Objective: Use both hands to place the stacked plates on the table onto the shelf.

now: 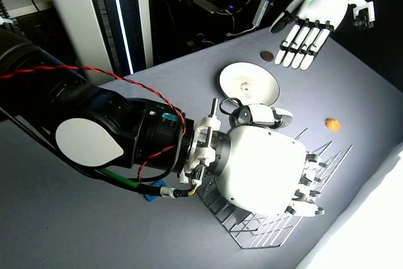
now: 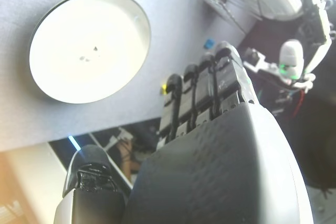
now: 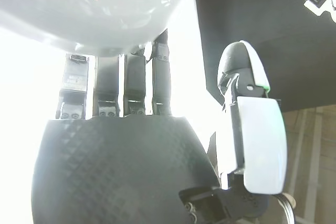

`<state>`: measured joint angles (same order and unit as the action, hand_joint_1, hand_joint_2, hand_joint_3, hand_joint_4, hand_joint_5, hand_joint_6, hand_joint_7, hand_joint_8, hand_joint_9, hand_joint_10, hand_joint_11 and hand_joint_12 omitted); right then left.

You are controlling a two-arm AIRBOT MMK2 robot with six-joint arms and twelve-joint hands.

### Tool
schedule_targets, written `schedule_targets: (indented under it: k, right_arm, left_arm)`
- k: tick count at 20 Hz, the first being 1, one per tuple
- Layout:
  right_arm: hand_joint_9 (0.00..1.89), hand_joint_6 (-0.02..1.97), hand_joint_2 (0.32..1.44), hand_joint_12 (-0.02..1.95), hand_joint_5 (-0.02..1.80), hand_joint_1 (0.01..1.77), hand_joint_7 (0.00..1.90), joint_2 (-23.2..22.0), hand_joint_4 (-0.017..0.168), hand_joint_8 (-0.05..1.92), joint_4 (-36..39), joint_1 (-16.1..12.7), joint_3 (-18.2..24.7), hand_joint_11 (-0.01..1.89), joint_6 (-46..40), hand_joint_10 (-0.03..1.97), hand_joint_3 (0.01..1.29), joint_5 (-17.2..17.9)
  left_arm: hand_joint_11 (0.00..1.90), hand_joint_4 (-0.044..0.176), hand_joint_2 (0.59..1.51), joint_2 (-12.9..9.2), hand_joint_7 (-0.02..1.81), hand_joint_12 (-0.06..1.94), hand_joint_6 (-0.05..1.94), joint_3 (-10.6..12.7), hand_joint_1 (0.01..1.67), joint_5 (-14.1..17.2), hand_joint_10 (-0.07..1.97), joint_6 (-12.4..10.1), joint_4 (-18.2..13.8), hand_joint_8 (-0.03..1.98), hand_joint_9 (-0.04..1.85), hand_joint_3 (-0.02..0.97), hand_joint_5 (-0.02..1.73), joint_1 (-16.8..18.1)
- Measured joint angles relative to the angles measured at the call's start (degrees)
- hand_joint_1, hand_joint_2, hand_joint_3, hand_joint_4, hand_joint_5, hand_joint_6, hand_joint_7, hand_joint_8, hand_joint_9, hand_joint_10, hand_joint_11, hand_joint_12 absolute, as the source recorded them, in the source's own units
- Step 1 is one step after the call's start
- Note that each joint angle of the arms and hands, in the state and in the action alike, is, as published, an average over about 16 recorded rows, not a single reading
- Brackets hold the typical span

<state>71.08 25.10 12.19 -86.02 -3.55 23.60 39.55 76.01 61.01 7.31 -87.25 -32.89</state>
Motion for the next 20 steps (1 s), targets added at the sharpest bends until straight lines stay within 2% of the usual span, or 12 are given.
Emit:
schedule_targets:
  k: [5,10,16,20]
  right_arm:
    - [0.48,0.0,1.13,0.89,0.58,0.47,0.54,-2.2,-0.004,0.01,3.1,-1.3,2.8,0.11,1.1,0.02,0.01,3.8]
    - [0.4,0.0,1.1,0.82,0.49,0.47,0.45,-5.1,-0.003,0.01,8.7,-2.0,7.9,0.05,3.8,0.02,0.01,9.2]
    - [0.23,0.0,0.99,0.52,0.29,0.44,0.27,-9.4,-0.003,0.01,16.4,-0.9,16.2,0.02,10.0,0.02,0.01,15.8]
    - [0.15,0.0,0.93,0.32,0.19,0.59,0.17,-11.7,-0.001,0.01,19.8,1.0,21.1,0.02,14.0,0.02,0.01,18.4]
  left_arm:
    - [0.01,0.001,1.127,0.0,0.05,0.01,0.01,0.0,0.01,-0.1,0.01,0.0,0.0,0.0,0.02,0.01,0.1,0.1]
    - [0.01,0.001,1.127,0.1,0.05,0.01,0.01,0.0,0.01,-0.2,0.01,0.0,0.0,0.0,0.02,0.01,0.09,0.3]
    - [0.01,0.001,1.128,0.1,0.04,0.01,0.01,0.1,0.01,-1.2,0.01,-0.1,-0.2,0.0,0.02,0.011,0.08,-0.9]
    - [0.01,0.001,1.129,0.0,0.04,0.01,0.01,-0.1,0.01,-3.1,0.01,-0.3,0.6,0.0,0.02,0.01,0.08,-4.1]
